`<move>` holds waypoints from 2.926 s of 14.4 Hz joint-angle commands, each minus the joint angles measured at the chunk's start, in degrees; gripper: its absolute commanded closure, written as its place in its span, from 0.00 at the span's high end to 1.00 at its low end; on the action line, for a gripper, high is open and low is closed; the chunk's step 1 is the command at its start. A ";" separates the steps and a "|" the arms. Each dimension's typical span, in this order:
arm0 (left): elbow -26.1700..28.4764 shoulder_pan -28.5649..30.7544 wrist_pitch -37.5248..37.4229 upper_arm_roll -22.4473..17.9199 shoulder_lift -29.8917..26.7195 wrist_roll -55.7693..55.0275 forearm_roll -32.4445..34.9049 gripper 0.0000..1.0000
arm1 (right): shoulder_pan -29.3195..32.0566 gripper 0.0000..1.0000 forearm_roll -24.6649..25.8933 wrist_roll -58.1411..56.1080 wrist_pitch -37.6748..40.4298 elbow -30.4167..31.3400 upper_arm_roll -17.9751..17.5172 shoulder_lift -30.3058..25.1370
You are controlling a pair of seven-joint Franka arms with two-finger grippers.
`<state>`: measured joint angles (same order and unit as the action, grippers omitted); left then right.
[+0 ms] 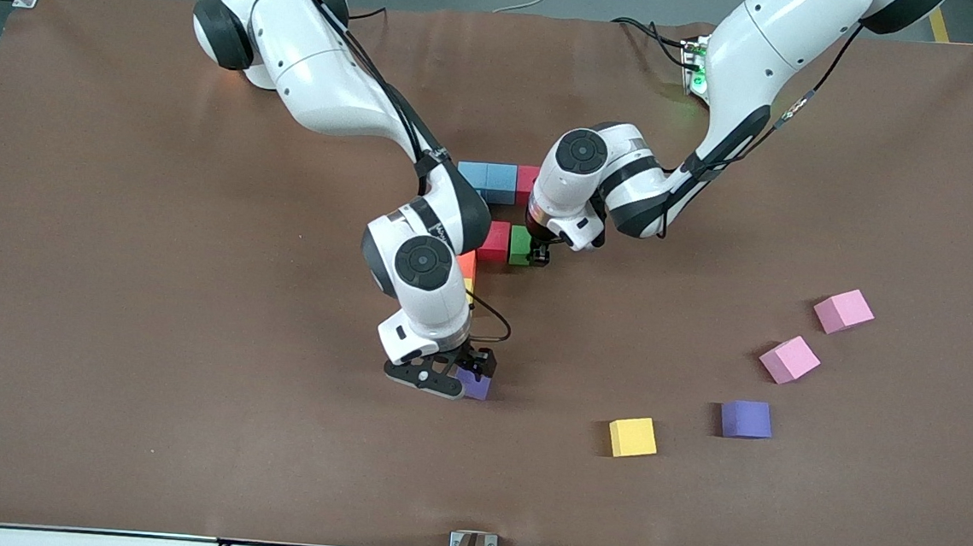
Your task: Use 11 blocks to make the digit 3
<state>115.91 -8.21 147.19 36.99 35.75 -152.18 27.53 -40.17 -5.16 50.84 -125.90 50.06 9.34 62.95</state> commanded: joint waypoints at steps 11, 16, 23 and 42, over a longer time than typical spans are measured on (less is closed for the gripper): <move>-0.86 -1.64 0.03 -0.86 2.04 -1.45 5.43 1.00 | -2.37 1.00 0.94 6.11 -2.15 -4.45 2.44 5.60; -1.21 -1.28 -3.65 -0.34 -1.20 -1.19 5.87 1.00 | -2.37 0.88 0.94 5.94 -2.68 -4.45 2.44 5.86; -3.23 -0.23 -14.29 2.65 -7.71 -0.66 5.78 1.00 | -2.37 0.02 0.94 10.66 -2.59 -4.36 2.26 5.78; -22.65 14.35 -29.68 2.21 -4.82 50.89 4.81 1.00 | -2.46 0.00 0.94 55.76 10.50 -3.13 2.79 -3.71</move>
<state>97.14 4.19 119.44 38.68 28.67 -108.51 32.30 -42.13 -5.09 104.36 -116.79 44.83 12.09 61.43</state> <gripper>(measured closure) 0.000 0.410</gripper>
